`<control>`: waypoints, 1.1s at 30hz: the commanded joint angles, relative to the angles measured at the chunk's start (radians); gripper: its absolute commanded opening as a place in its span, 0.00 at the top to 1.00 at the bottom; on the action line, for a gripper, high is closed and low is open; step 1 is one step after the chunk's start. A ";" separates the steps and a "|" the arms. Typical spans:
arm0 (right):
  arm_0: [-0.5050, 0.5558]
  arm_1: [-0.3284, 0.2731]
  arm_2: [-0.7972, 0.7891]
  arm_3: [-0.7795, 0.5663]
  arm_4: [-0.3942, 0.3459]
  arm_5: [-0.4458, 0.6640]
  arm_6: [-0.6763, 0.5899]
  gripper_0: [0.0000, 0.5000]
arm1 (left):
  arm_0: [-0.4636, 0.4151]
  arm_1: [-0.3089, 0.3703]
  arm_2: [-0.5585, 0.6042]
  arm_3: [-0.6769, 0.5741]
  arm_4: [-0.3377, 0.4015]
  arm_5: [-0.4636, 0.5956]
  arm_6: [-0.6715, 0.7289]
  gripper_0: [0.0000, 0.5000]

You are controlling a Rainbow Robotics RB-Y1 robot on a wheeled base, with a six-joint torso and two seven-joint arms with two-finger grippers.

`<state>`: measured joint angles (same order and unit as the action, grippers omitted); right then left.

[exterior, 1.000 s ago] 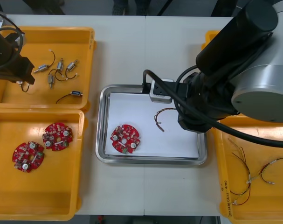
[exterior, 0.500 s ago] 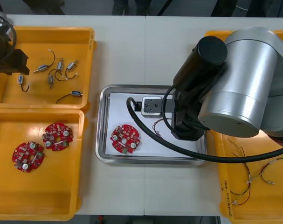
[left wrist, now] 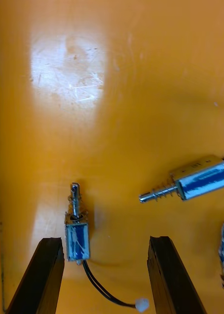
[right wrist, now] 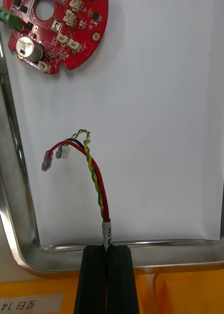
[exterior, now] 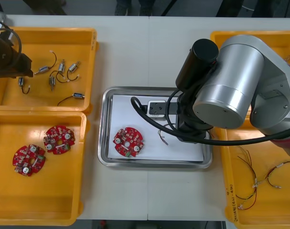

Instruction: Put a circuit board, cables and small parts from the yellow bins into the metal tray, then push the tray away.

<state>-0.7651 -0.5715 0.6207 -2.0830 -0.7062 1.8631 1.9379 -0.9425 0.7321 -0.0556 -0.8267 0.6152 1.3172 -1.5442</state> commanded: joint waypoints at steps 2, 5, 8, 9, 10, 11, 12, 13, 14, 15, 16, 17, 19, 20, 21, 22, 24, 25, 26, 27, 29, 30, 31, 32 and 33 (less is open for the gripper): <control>0.018 0.021 0.042 0.023 0.036 -0.062 0.041 1.00 | -0.051 -0.013 -0.026 0.047 -0.003 -0.059 -0.131 0.00; 0.023 0.021 0.071 0.032 0.076 -0.085 0.041 1.00 | -0.050 -0.013 -0.033 0.050 -0.006 -0.059 -0.134 0.00; 0.023 0.021 0.100 0.060 0.097 -0.116 0.042 1.00 | -0.050 -0.013 -0.035 0.070 -0.002 -0.065 -0.140 0.00; 0.024 0.021 0.106 0.075 0.096 -0.127 0.044 1.00 | -0.050 -0.013 -0.035 0.080 0.000 -0.072 -0.143 0.00; 0.024 0.022 0.109 0.089 0.094 -0.133 0.046 1.00 | -0.050 -0.014 -0.035 0.087 0.000 -0.079 -0.146 0.00; 0.024 0.024 0.111 0.097 0.094 -0.134 0.047 1.00 | -0.050 -0.014 -0.035 0.092 0.002 -0.082 -0.149 0.00; 0.024 0.027 0.113 0.110 0.094 -0.137 0.049 1.00 | -0.050 -0.016 -0.035 0.103 0.003 -0.087 -0.152 0.00; 0.024 0.030 0.114 0.121 0.094 -0.139 0.050 1.00 | -0.050 -0.019 -0.035 0.113 0.006 -0.096 -0.158 0.00; 0.024 0.030 0.114 0.124 0.096 -0.142 0.052 1.00 | -0.050 -0.019 -0.035 0.115 0.006 -0.099 -0.160 0.00; 0.026 0.032 0.117 0.130 0.097 -0.150 0.052 1.00 | -0.050 -0.020 -0.035 0.121 0.008 -0.108 -0.163 0.00; 0.032 0.032 0.119 0.138 0.097 -0.162 0.053 1.00 | -0.050 -0.022 -0.035 0.126 0.008 -0.113 -0.168 0.00; 0.035 0.032 0.122 0.143 0.097 -0.170 0.055 1.00 | -0.050 -0.023 -0.035 0.129 0.008 -0.115 -0.168 0.00; 0.044 0.032 0.133 0.153 0.100 -0.205 0.055 1.00 | -0.050 -0.028 -0.035 0.138 0.008 -0.127 -0.171 0.00; 0.047 0.032 0.136 0.155 0.103 -0.213 0.053 1.00 | -0.050 -0.028 -0.035 0.141 0.009 -0.131 -0.171 0.00; 0.052 0.032 0.142 0.156 0.113 -0.220 0.052 1.00 | -0.050 -0.030 -0.035 0.147 0.009 -0.142 -0.172 0.00; 0.055 0.035 0.145 0.156 0.123 -0.223 0.053 1.00 | -0.050 -0.033 -0.035 0.152 0.009 -0.148 -0.174 0.00; 0.064 0.039 0.145 0.156 0.139 -0.223 0.056 1.00 | -0.050 -0.034 -0.035 0.155 0.009 -0.153 -0.175 0.00; 0.072 0.041 0.145 0.156 0.146 -0.223 0.056 1.00 | -0.050 -0.033 -0.035 0.155 0.011 -0.153 -0.175 0.00; 0.078 0.041 0.148 0.156 0.151 -0.229 0.056 1.00 | -0.050 -0.034 -0.035 0.155 0.011 -0.153 -0.175 0.00; 0.081 0.041 0.148 0.156 0.151 -0.234 0.056 1.00 | -0.050 -0.034 -0.035 0.155 0.009 -0.153 -0.175 0.08; 0.092 0.041 0.156 0.156 0.163 -0.249 0.058 1.00 | -0.050 -0.034 -0.035 0.156 0.011 -0.151 -0.175 0.80; 0.096 0.041 0.157 0.156 0.168 -0.251 0.058 1.00 | -0.048 -0.036 -0.035 0.156 0.011 -0.151 -0.177 0.95; 0.101 0.041 0.162 0.156 0.177 -0.259 0.058 1.00 | -0.050 -0.034 -0.035 0.156 0.011 -0.148 -0.177 0.99; 0.104 0.041 0.165 0.156 0.182 -0.265 0.058 1.00 | -0.050 -0.034 -0.035 0.156 0.011 -0.147 -0.178 1.00; 0.106 0.041 0.165 0.156 0.183 -0.266 0.058 1.00 | -0.050 -0.034 -0.035 0.156 0.011 -0.145 -0.178 1.00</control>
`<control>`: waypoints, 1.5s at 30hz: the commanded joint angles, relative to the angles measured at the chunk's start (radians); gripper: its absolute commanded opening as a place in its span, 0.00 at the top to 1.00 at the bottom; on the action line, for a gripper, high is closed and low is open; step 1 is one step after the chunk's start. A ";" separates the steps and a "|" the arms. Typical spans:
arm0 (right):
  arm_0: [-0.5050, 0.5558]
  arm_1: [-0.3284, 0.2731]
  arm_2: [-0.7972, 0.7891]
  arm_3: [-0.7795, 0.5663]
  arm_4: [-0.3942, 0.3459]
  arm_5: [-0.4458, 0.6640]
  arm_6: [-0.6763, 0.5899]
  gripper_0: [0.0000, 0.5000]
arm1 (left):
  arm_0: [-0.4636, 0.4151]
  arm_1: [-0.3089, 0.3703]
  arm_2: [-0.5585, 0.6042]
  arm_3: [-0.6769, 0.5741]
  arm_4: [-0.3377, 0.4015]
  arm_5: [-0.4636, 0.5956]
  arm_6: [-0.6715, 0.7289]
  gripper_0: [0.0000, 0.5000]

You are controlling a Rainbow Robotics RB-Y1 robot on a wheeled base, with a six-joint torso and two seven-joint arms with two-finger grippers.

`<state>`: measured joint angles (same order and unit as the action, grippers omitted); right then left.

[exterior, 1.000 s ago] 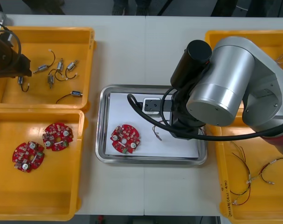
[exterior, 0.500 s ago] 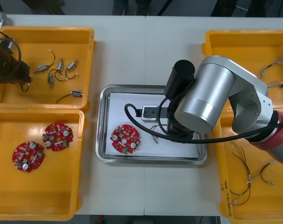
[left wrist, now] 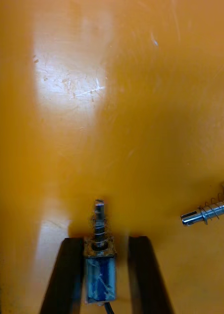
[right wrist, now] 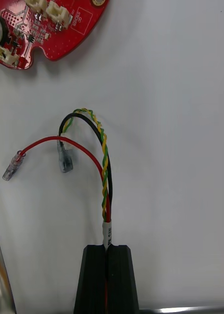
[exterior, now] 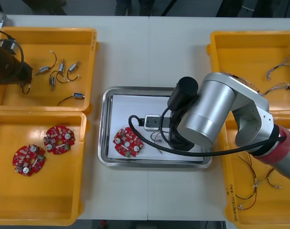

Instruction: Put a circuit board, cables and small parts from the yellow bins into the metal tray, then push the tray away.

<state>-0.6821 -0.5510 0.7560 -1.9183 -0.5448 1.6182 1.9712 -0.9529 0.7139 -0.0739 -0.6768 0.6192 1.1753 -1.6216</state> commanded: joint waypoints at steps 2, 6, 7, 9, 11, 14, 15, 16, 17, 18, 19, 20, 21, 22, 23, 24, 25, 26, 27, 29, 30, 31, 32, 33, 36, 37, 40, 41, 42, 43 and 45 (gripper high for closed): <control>0.023 0.020 0.029 -0.008 0.020 -0.021 0.024 1.00 | -0.040 -0.016 -0.017 0.006 0.008 0.001 -0.103 1.00; 0.023 0.020 0.029 -0.008 0.020 -0.020 0.024 1.00 | -0.038 -0.010 -0.015 -0.015 0.007 0.026 -0.106 1.00; 0.023 0.020 0.028 -0.008 0.020 -0.020 0.024 0.96 | -0.040 -0.007 -0.015 -0.024 0.005 0.034 -0.103 1.00; 0.026 0.020 0.029 -0.008 0.019 -0.017 0.021 0.39 | -0.038 0.003 -0.015 -0.058 0.004 0.078 -0.096 1.00; 0.027 0.019 0.029 -0.008 0.016 -0.014 0.018 0.18 | -0.038 0.012 -0.012 -0.082 0.001 0.112 -0.092 1.00; 0.027 0.019 0.029 -0.008 0.011 -0.007 0.015 0.00 | -0.040 0.027 -0.006 -0.125 -0.006 0.167 -0.092 1.00; 0.027 0.020 0.028 -0.008 0.011 -0.006 0.014 0.00 | -0.040 0.032 -0.001 -0.144 -0.007 0.190 -0.090 1.00; 0.027 0.019 0.029 -0.008 0.011 -0.004 0.014 0.00 | -0.038 0.035 0.002 -0.159 -0.009 0.211 -0.090 1.00; 0.027 0.020 0.029 -0.008 0.011 -0.004 0.017 0.00 | -0.038 0.038 0.003 -0.167 -0.010 0.221 -0.089 1.00; 0.027 0.020 0.028 -0.008 0.014 -0.004 0.018 0.00 | -0.038 0.041 0.006 -0.185 -0.013 0.244 -0.089 1.00; 0.027 0.020 0.026 -0.008 0.016 -0.006 0.021 0.00 | -0.038 0.044 0.009 -0.199 -0.015 0.261 -0.086 1.00; 0.027 0.020 0.026 -0.008 0.017 -0.006 0.023 0.00 | -0.038 0.045 0.009 -0.211 -0.018 0.277 -0.086 1.00; 0.027 0.020 0.025 -0.008 0.017 -0.006 0.024 0.00 | -0.038 0.047 0.009 -0.224 -0.019 0.291 -0.084 1.00; 0.027 0.022 0.022 -0.008 0.019 -0.006 0.024 0.00 | -0.038 0.047 0.011 -0.234 -0.021 0.305 -0.083 1.00; 0.027 0.022 0.020 -0.008 0.019 -0.004 0.023 0.00 | -0.038 0.049 0.016 -0.251 -0.024 0.327 -0.080 1.00; 0.027 0.022 0.020 -0.008 0.019 -0.003 0.023 0.00 | -0.038 0.049 0.017 -0.259 -0.027 0.339 -0.077 1.00; 0.027 0.023 0.017 -0.008 0.019 -0.003 0.023 0.00 | -0.038 0.049 0.022 -0.274 -0.029 0.359 -0.073 1.00; 0.027 0.025 0.016 -0.008 0.020 -0.003 0.024 0.00 | -0.036 0.050 0.026 -0.293 -0.033 0.377 -0.070 1.00; 0.027 0.026 0.011 -0.010 0.020 -0.003 0.024 0.00 | -0.036 0.050 0.028 -0.308 -0.036 0.392 -0.067 1.00; 0.027 0.029 0.003 -0.013 0.019 0.003 0.024 0.00 | -0.027 0.050 0.031 -0.343 -0.042 0.420 -0.061 1.00; 0.026 0.031 -0.001 -0.016 0.020 0.009 0.024 0.00 | -0.021 0.050 0.032 -0.363 -0.045 0.434 -0.057 1.00; 0.027 0.033 -0.007 -0.021 0.020 0.019 0.024 0.00 | -0.013 0.050 0.032 -0.392 -0.050 0.451 -0.050 0.99; 0.027 0.034 -0.017 -0.027 0.022 0.031 0.024 0.00 | -0.006 0.052 0.032 -0.415 -0.058 0.466 -0.047 1.00; 0.026 0.036 -0.026 -0.034 0.023 0.046 0.024 0.00 | 0.002 0.052 0.032 -0.440 -0.064 0.483 -0.041 0.99; 0.023 0.045 -0.056 -0.064 0.025 0.104 0.024 0.00 | 0.020 0.052 0.032 -0.501 -0.078 0.524 -0.029 1.00; 0.021 0.046 -0.067 -0.080 0.026 0.126 0.024 0.00 | 0.026 0.052 0.031 -0.523 -0.079 0.540 -0.024 1.00; 0.021 0.054 -0.098 -0.128 0.026 0.180 0.024 0.00 | 0.045 0.052 0.032 -0.586 -0.081 0.573 -0.009 1.00; 0.021 0.054 -0.106 -0.143 0.026 0.198 0.024 0.00 | 0.051 0.050 0.031 -0.604 -0.079 0.583 -0.004 0.99; 0.019 0.057 -0.116 -0.157 0.026 0.216 0.024 0.00 | 0.057 0.050 0.031 -0.622 -0.078 0.593 0.002 1.00; 0.021 0.059 -0.130 -0.173 0.026 0.243 0.024 0.00 | 0.065 0.050 0.032 -0.647 -0.075 0.607 0.019 1.00; 0.021 0.060 -0.155 -0.199 0.026 0.286 0.024 0.00 | 0.076 0.050 0.029 -0.687 -0.067 0.629 0.045 1.00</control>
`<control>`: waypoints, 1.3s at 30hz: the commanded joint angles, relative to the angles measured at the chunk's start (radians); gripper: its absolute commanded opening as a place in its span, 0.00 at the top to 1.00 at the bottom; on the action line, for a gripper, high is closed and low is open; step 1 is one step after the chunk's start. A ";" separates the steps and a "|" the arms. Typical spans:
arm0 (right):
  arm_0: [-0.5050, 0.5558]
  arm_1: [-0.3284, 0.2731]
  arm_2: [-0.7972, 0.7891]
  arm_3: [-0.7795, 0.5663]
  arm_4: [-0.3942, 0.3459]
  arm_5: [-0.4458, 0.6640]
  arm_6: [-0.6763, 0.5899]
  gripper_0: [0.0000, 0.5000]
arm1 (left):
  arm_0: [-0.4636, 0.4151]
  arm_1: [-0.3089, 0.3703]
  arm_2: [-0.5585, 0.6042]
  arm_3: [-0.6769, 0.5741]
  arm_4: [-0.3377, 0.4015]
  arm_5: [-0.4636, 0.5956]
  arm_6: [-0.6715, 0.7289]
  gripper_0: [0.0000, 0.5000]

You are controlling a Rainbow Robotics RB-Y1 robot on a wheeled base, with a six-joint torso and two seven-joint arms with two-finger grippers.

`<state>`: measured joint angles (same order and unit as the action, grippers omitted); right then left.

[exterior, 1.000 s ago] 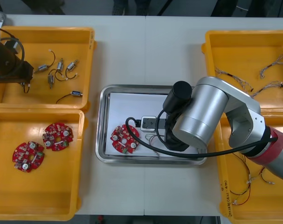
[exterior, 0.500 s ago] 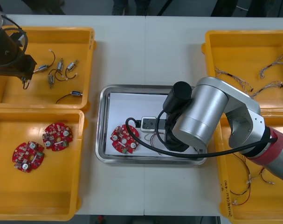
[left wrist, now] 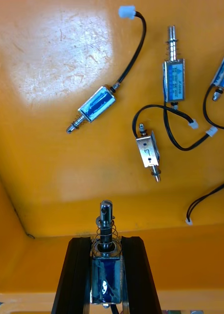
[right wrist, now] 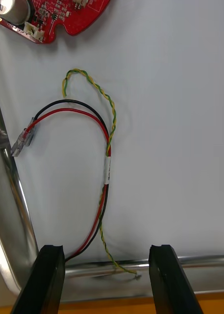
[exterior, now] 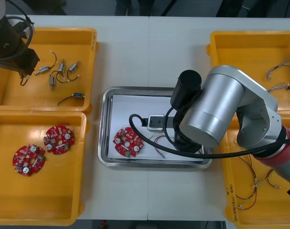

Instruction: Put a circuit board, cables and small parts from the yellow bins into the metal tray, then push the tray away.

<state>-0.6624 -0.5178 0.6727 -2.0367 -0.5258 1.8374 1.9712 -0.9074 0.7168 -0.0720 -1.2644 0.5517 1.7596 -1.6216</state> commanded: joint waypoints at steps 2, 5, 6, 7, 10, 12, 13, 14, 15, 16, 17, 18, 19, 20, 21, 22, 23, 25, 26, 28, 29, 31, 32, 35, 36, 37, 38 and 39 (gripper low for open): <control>0.001 0.027 -0.099 -0.105 0.009 0.082 0.024 0.00 | 0.041 0.043 0.018 -0.144 0.005 0.067 0.078 1.00; 0.001 0.027 -0.151 -0.140 0.006 0.082 0.024 0.00 | 0.067 0.032 -0.002 -0.237 0.008 0.109 0.137 1.00; 0.000 0.025 -0.173 -0.151 0.004 0.082 0.024 0.00 | 0.074 0.027 -0.011 -0.270 0.011 0.120 0.160 1.00; 0.000 0.025 -0.173 -0.151 0.004 0.082 0.024 0.00 | 0.074 0.027 -0.011 -0.270 0.011 0.120 0.160 1.00; -0.017 0.024 -0.240 -0.160 -0.006 0.082 0.024 0.00 | 0.102 0.007 -0.038 -0.365 0.022 0.143 0.233 1.00; -0.026 0.021 -0.275 -0.162 -0.017 0.082 0.024 0.00 | 0.114 -0.007 -0.055 -0.411 0.030 0.155 0.273 1.00; -0.029 0.016 -0.303 -0.162 -0.028 0.082 0.024 0.00 | 0.122 -0.017 -0.068 -0.448 0.031 0.160 0.307 1.00; -0.029 0.012 -0.317 -0.162 -0.033 0.082 0.021 0.00 | 0.127 -0.023 -0.074 -0.464 0.033 0.160 0.319 1.00; -0.029 0.005 -0.335 -0.162 -0.043 0.082 0.020 0.00 | 0.130 -0.030 -0.078 -0.484 0.033 0.160 0.338 1.00; -0.029 -0.002 -0.358 -0.162 -0.054 0.082 0.020 0.00 | 0.133 -0.039 -0.089 -0.510 0.033 0.160 0.361 1.00; -0.029 -0.013 -0.380 -0.162 -0.062 0.082 0.021 0.00 | 0.136 -0.046 -0.100 -0.533 0.037 0.160 0.384 1.00; -0.029 -0.019 -0.390 -0.162 -0.065 0.082 0.020 0.00 | 0.136 -0.051 -0.106 -0.546 0.039 0.160 0.396 1.00; -0.029 -0.027 -0.403 -0.162 -0.069 0.082 0.020 0.00 | 0.139 -0.057 -0.115 -0.561 0.042 0.160 0.414 1.00; -0.029 -0.038 -0.421 -0.163 -0.072 0.082 0.021 0.00 | 0.140 -0.068 -0.127 -0.583 0.043 0.160 0.437 1.00; -0.029 -0.044 -0.435 -0.162 -0.075 0.082 0.024 0.00 | 0.145 -0.076 -0.135 -0.599 0.045 0.160 0.456 0.99; -0.029 -0.054 -0.455 -0.162 -0.082 0.082 0.023 0.00 | 0.150 -0.083 -0.147 -0.619 0.045 0.160 0.482 1.00; -0.029 -0.061 -0.469 -0.162 -0.086 0.082 0.023 0.00 | 0.151 -0.089 -0.157 -0.633 0.045 0.160 0.502 1.00; -0.029 -0.073 -0.504 -0.162 -0.094 0.082 0.020 0.00 | 0.151 -0.109 -0.181 -0.653 0.045 0.160 0.540 1.00; -0.029 -0.079 -0.522 -0.162 -0.095 0.082 0.018 0.00 | 0.151 -0.120 -0.195 -0.661 0.045 0.160 0.565 1.00; -0.029 -0.088 -0.558 -0.162 -0.100 0.082 0.018 0.00 | 0.151 -0.142 -0.221 -0.668 0.043 0.160 0.598 1.00; -0.029 -0.091 -0.568 -0.162 -0.102 0.082 0.017 0.00 | 0.151 -0.148 -0.229 -0.670 0.043 0.160 0.609 1.00; -0.029 -0.099 -0.601 -0.162 -0.098 0.082 0.012 0.00 | 0.151 -0.166 -0.259 -0.676 0.042 0.160 0.643 1.00; -0.029 -0.102 -0.613 -0.162 -0.097 0.082 0.009 0.00 | 0.151 -0.174 -0.275 -0.681 0.040 0.160 0.663 1.00; -0.029 -0.113 -0.648 -0.143 -0.097 0.082 0.001 0.00 | 0.151 -0.192 -0.319 -0.684 0.036 0.156 0.712 1.00; -0.029 -0.116 -0.662 -0.131 -0.098 0.082 -0.002 0.00 | 0.151 -0.200 -0.334 -0.684 0.033 0.146 0.727 1.00; -0.029 -0.117 -0.679 -0.117 -0.098 0.082 -0.003 0.00 | 0.151 -0.208 -0.354 -0.682 0.028 0.132 0.743 0.99; -0.029 -0.119 -0.686 -0.111 -0.098 0.082 -0.005 0.00 | 0.151 -0.209 -0.364 -0.682 0.028 0.124 0.750 1.00; -0.029 -0.119 -0.703 -0.099 -0.098 0.082 -0.005 0.00 | 0.151 -0.214 -0.382 -0.682 0.022 0.112 0.764 0.99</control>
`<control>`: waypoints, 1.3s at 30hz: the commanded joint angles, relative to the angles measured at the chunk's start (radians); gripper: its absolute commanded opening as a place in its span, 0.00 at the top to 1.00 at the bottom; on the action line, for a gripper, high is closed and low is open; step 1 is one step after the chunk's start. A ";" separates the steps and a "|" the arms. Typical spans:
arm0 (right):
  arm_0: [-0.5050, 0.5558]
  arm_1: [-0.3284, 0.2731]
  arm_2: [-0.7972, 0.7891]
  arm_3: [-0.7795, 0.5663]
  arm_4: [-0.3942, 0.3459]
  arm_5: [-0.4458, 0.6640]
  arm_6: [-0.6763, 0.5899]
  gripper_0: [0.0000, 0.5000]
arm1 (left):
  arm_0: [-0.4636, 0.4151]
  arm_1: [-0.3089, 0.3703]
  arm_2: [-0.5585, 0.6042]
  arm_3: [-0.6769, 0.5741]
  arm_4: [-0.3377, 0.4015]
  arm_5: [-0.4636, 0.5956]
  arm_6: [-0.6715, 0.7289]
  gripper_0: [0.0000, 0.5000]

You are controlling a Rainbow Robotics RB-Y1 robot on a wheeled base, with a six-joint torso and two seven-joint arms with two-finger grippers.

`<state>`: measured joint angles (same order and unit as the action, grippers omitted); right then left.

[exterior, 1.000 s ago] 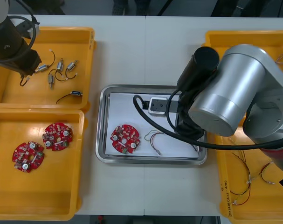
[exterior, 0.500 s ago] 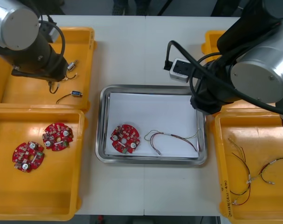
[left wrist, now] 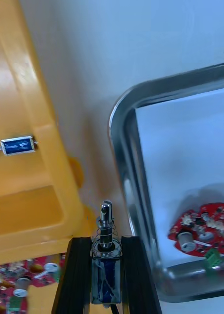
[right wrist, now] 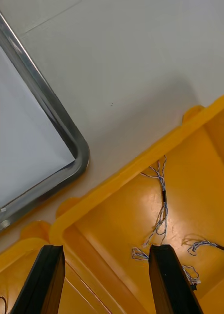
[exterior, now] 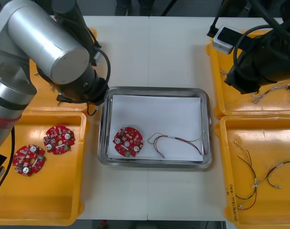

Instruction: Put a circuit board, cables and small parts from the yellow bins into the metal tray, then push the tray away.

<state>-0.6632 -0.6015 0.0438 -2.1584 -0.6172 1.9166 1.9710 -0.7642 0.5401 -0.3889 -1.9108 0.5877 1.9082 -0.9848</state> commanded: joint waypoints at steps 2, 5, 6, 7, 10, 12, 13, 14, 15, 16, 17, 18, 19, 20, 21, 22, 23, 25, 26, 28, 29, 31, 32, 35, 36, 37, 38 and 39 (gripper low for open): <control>-0.029 -0.037 -0.102 0.038 -0.004 0.003 -0.006 0.00 | 0.008 -0.042 -0.091 -0.036 -0.020 -0.061 0.149 1.00; -0.030 -0.037 -0.144 0.061 0.008 0.003 -0.009 0.00 | 0.008 -0.043 -0.122 -0.034 -0.022 -0.087 0.160 0.99; -0.030 -0.038 -0.160 0.069 0.014 0.003 -0.012 0.00 | 0.008 -0.045 -0.128 -0.031 -0.022 -0.095 0.161 1.00; -0.030 -0.038 -0.173 0.077 0.024 0.003 -0.014 0.00 | 0.008 -0.049 -0.136 -0.025 -0.023 -0.109 0.164 0.99; -0.030 -0.038 -0.199 0.098 0.036 0.003 -0.017 0.00 | 0.008 -0.055 -0.153 0.001 -0.032 -0.141 0.172 0.99; -0.033 -0.038 -0.214 0.120 0.045 0.003 -0.021 0.00 | 0.008 -0.060 -0.169 0.024 -0.045 -0.170 0.175 0.99; -0.036 -0.038 -0.225 0.135 0.047 0.003 -0.023 0.00 | 0.008 -0.062 -0.179 0.038 -0.054 -0.189 0.179 0.99; -0.038 -0.037 -0.228 0.144 0.047 0.003 -0.024 0.00 | 0.008 -0.062 -0.183 0.042 -0.059 -0.196 0.179 0.99; -0.042 -0.037 -0.239 0.163 0.050 0.003 -0.027 0.00 | 0.008 -0.062 -0.191 0.055 -0.065 -0.213 0.183 1.00; -0.049 -0.038 -0.249 0.186 0.054 0.003 -0.031 0.00 | 0.008 -0.063 -0.199 0.067 -0.069 -0.228 0.184 0.99; -0.055 -0.037 -0.257 0.203 0.059 0.003 -0.034 0.00 | 0.008 -0.065 -0.203 0.076 -0.071 -0.241 0.184 1.00; -0.062 -0.037 -0.263 0.221 0.068 0.003 -0.037 0.00 | 0.008 -0.065 -0.208 0.085 -0.072 -0.253 0.184 1.00; -0.072 -0.037 -0.269 0.244 0.079 0.003 -0.040 0.00 | 0.006 -0.066 -0.214 0.095 -0.075 -0.268 0.186 0.99; -0.076 -0.037 -0.271 0.255 0.085 0.003 -0.041 0.00 | 0.008 -0.065 -0.217 0.098 -0.077 -0.276 0.186 1.00; -0.084 -0.037 -0.274 0.276 0.099 0.003 -0.047 0.00 | 0.008 -0.066 -0.223 0.108 -0.078 -0.290 0.187 1.00; -0.087 -0.037 -0.274 0.287 0.106 0.003 -0.050 0.00 | 0.008 -0.066 -0.225 0.115 -0.078 -0.298 0.187 0.99; -0.093 -0.037 -0.275 0.301 0.119 0.003 -0.057 0.00 | 0.008 -0.068 -0.226 0.128 -0.074 -0.310 0.187 1.00; -0.098 -0.037 -0.278 0.324 0.140 0.003 -0.064 0.00 | 0.008 -0.069 -0.235 0.139 -0.075 -0.330 0.189 1.00; -0.098 -0.037 -0.285 0.339 0.149 0.003 -0.072 0.00 | 0.008 -0.068 -0.242 0.145 -0.078 -0.342 0.190 1.00; -0.098 -0.037 -0.286 0.350 0.157 0.003 -0.077 0.00 | 0.008 -0.068 -0.246 0.150 -0.080 -0.350 0.190 1.00; -0.098 -0.040 -0.292 0.371 0.171 0.003 -0.084 0.00 | 0.008 -0.069 -0.251 0.161 -0.082 -0.363 0.193 0.99; -0.098 -0.038 -0.303 0.397 0.183 0.003 -0.095 0.00 | 0.006 -0.072 -0.254 0.170 -0.085 -0.380 0.193 0.99; -0.098 -0.038 -0.306 0.405 0.186 0.003 -0.097 0.00 | 0.008 -0.074 -0.255 0.173 -0.085 -0.385 0.193 0.99; -0.099 -0.041 -0.320 0.448 0.194 0.003 -0.109 0.00 | 0.008 -0.075 -0.263 0.185 -0.094 -0.402 0.193 1.00; -0.105 -0.046 -0.325 0.471 0.197 0.003 -0.115 0.00 | 0.008 -0.075 -0.266 0.194 -0.095 -0.416 0.193 0.99; -0.111 -0.049 -0.326 0.492 0.206 0.003 -0.118 0.00 | 0.008 -0.077 -0.269 0.205 -0.095 -0.431 0.193 0.99; -0.111 -0.049 -0.326 0.492 0.206 0.003 -0.118 0.00 | 0.008 -0.077 -0.269 0.205 -0.095 -0.431 0.193 0.99; -0.131 -0.049 -0.326 0.534 0.238 0.003 -0.126 0.00 | 0.008 -0.077 -0.278 0.220 -0.103 -0.452 0.193 1.00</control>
<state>-0.7263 -0.6078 -0.2528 -1.6676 -0.4213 1.9167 1.8921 -0.7639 0.4890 -0.6400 -1.7046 0.5046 1.4945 -0.7910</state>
